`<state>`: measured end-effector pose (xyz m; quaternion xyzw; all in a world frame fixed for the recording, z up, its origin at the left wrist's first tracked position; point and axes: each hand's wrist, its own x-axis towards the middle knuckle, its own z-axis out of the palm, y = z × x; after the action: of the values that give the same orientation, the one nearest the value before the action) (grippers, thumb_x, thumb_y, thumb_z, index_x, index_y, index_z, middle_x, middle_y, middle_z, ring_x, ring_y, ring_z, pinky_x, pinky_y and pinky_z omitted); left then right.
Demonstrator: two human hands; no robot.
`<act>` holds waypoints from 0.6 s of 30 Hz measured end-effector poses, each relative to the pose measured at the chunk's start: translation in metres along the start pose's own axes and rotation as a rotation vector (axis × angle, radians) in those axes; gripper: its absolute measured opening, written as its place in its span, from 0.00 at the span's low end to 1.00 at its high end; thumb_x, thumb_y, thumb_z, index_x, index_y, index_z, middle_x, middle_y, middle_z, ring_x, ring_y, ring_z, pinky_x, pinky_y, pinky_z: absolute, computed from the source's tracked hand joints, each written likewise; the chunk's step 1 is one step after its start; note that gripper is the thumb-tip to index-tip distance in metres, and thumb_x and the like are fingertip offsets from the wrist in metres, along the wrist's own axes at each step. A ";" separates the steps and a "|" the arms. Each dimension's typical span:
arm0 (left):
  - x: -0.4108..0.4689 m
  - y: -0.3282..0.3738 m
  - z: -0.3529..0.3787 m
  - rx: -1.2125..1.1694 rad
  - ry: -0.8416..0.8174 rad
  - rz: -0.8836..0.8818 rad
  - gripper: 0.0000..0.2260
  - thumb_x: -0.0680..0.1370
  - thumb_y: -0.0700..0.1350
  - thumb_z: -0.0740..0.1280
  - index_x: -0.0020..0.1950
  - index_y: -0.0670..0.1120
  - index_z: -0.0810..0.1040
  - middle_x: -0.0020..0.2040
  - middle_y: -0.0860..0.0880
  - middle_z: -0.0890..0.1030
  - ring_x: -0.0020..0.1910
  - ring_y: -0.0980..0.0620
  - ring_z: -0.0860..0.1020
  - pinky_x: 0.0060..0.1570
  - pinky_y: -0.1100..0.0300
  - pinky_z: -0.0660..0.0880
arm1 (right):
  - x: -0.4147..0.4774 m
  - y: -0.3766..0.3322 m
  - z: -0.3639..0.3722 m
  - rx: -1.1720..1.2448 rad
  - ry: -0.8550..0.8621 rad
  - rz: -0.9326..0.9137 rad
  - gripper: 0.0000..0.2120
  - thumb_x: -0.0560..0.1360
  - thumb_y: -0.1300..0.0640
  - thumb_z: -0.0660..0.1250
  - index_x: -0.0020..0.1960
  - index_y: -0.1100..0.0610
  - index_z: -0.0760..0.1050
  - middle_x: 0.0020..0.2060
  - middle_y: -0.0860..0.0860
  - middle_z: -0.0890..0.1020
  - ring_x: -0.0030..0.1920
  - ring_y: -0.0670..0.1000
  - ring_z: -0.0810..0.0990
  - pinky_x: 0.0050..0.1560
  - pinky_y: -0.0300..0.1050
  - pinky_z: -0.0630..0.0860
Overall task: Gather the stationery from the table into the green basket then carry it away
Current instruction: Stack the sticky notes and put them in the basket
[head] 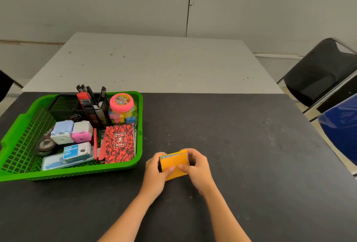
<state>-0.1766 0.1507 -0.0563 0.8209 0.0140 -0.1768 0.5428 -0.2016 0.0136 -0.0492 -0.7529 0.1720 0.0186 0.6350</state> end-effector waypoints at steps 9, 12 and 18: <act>-0.006 0.006 0.013 0.060 0.008 0.240 0.18 0.72 0.33 0.67 0.46 0.57 0.68 0.50 0.46 0.76 0.49 0.50 0.77 0.49 0.65 0.72 | -0.001 -0.002 0.006 0.029 -0.030 -0.018 0.16 0.64 0.73 0.66 0.36 0.51 0.73 0.32 0.50 0.76 0.35 0.49 0.75 0.35 0.46 0.75; -0.009 0.005 0.012 0.092 0.026 0.276 0.19 0.75 0.34 0.65 0.48 0.58 0.66 0.51 0.49 0.73 0.51 0.55 0.74 0.49 0.75 0.68 | 0.001 0.001 0.004 -0.033 -0.012 -0.023 0.19 0.66 0.75 0.64 0.42 0.51 0.72 0.37 0.51 0.77 0.38 0.48 0.76 0.37 0.41 0.75; -0.011 0.013 0.012 0.109 0.061 0.275 0.15 0.78 0.35 0.60 0.46 0.56 0.63 0.49 0.45 0.73 0.47 0.54 0.73 0.46 0.72 0.67 | -0.001 -0.006 0.005 -0.063 0.004 -0.066 0.16 0.69 0.71 0.63 0.36 0.50 0.72 0.32 0.47 0.75 0.34 0.46 0.72 0.36 0.38 0.71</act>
<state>-0.1880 0.1363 -0.0461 0.8484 -0.0918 -0.0765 0.5158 -0.1999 0.0199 -0.0439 -0.7780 0.1475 0.0018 0.6107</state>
